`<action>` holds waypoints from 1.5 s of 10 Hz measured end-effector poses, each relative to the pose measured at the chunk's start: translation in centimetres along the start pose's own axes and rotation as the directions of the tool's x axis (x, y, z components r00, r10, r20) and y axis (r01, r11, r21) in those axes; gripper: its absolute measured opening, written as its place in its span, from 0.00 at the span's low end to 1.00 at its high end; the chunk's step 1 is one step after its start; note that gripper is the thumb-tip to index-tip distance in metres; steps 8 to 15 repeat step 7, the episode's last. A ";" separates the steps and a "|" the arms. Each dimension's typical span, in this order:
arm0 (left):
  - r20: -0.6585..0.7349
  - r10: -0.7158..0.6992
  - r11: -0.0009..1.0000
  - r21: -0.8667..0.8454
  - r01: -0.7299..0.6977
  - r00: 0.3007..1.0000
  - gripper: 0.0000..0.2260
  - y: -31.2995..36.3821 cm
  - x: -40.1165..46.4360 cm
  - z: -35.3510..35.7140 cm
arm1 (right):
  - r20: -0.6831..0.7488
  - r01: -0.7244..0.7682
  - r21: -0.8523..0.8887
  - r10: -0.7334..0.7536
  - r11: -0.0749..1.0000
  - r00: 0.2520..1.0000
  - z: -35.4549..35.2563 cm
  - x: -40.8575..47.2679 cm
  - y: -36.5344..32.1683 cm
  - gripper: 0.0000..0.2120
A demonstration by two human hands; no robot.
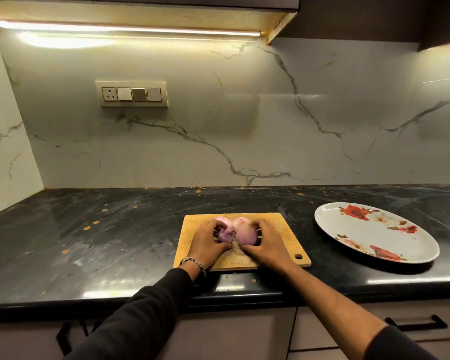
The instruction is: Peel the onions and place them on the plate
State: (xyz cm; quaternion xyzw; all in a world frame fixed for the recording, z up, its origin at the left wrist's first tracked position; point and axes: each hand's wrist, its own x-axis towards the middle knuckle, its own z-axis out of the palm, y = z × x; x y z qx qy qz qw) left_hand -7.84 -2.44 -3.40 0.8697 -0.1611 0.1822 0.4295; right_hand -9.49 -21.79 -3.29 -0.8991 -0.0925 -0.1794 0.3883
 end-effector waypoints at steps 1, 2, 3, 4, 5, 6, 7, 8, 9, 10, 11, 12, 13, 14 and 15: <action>0.006 -0.004 1.000 0.009 0.004 1.000 0.20 0.0 0.2 0.1 | 0.004 -0.006 0.013 0.006 1.000 1.000 0.2 0.1 0.1 0.27; 0.014 -0.014 1.000 0.002 0.014 1.000 0.22 -0.2 0.2 0.3 | 0.029 -0.022 0.011 0.022 1.000 0.999 0.3 0.4 0.0 0.31; 0.020 -0.014 1.000 0.002 0.014 1.000 0.23 -0.4 0.1 0.4 | 0.045 -0.025 0.024 0.024 0.999 0.999 0.2 0.4 0.2 0.33; 0.044 -0.017 1.000 -0.017 0.017 0.999 0.24 -0.5 0.1 0.4 | 0.052 -0.018 0.022 0.017 1.000 0.999 0.2 0.5 0.6 0.34; 0.048 -0.018 1.000 -0.020 0.019 0.999 0.25 -0.2 -0.3 0.3 | 0.053 -0.006 0.020 0.005 1.000 0.999 0.2 0.2 0.3 0.36; 0.025 -0.017 1.000 -0.025 0.017 1.000 0.27 0.1 -0.5 0.0 | 0.067 0.002 0.053 -0.005 0.999 0.998 -0.1 -0.1 -0.1 0.38; 0.001 -0.012 1.000 -0.020 0.012 1.000 0.26 0.2 -0.7 -0.3 | 0.060 0.001 0.055 -0.005 0.999 0.998 -0.4 -0.3 0.0 0.39; 0.001 -0.012 1.000 -0.020 0.012 1.000 0.26 0.2 -0.7 -0.3 | 0.060 0.001 0.055 -0.005 0.999 0.998 -0.4 -0.3 0.0 0.39; 0.001 -0.012 1.000 -0.020 0.012 1.000 0.26 0.2 -0.7 -0.3 | 0.060 0.001 0.055 -0.005 0.999 0.998 -0.4 -0.3 0.0 0.39; 0.001 -0.012 1.000 -0.020 0.012 1.000 0.26 0.2 -0.7 -0.3 | 0.060 0.001 0.055 -0.005 0.999 0.998 -0.4 -0.3 0.0 0.39; 0.001 -0.012 1.000 -0.020 0.012 1.000 0.26 0.2 -0.7 -0.3 | 0.060 0.001 0.055 -0.005 0.999 0.998 -0.4 -0.3 0.0 0.39; 0.001 -0.012 1.000 -0.020 0.012 1.000 0.26 0.2 -0.7 -0.3 | 0.060 0.001 0.055 -0.005 0.999 0.998 -0.4 -0.3 0.0 0.39; 0.001 -0.012 1.000 -0.020 0.012 1.000 0.26 0.2 -0.7 -0.3 | 0.060 0.001 0.055 -0.005 0.999 0.998 -0.4 -0.3 0.0 0.39; 0.001 -0.012 1.000 -0.020 0.012 1.000 0.26 0.2 -0.7 -0.3 | 0.060 0.001 0.055 -0.005 0.999 0.998 -0.4 -0.3 0.0 0.39; 0.001 -0.012 1.000 -0.020 0.012 1.000 0.26 0.2 -0.7 -0.3 | 0.060 0.001 0.055 -0.005 0.999 0.998 -0.4 -0.3 0.0 0.39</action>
